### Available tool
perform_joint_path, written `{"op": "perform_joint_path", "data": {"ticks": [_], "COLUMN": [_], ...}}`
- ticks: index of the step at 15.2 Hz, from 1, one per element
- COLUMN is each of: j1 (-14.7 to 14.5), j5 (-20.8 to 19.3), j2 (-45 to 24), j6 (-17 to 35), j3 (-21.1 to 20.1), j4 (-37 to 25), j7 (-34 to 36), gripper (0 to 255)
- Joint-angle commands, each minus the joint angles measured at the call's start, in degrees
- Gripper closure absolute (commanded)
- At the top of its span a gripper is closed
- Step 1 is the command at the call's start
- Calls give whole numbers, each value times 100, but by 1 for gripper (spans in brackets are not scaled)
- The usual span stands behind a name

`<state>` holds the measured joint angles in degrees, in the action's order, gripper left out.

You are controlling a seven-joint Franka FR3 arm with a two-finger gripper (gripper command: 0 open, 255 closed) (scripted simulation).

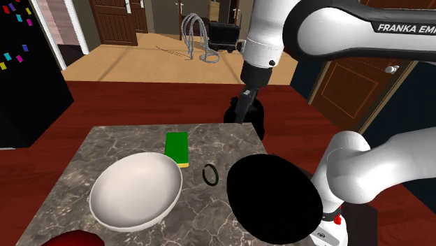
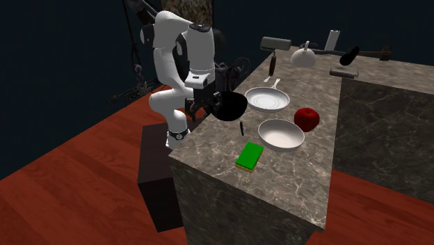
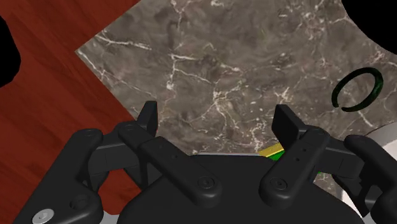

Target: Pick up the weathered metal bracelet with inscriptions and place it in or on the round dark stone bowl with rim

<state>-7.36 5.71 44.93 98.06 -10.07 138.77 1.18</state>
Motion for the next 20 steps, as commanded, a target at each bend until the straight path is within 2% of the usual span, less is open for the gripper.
{"op": "perform_joint_path", "data": {"ticks": [1,13,20], "j1": [-133,-849,-899], "j5": [223,1378,1500], "j2": [-107,-1008,-1163], "j6": [161,1025,1542], "j3": [-186,-1271,-1443], "j4": [82,12,361], "j7": [157,956,962], "gripper": [0,0,0]}}
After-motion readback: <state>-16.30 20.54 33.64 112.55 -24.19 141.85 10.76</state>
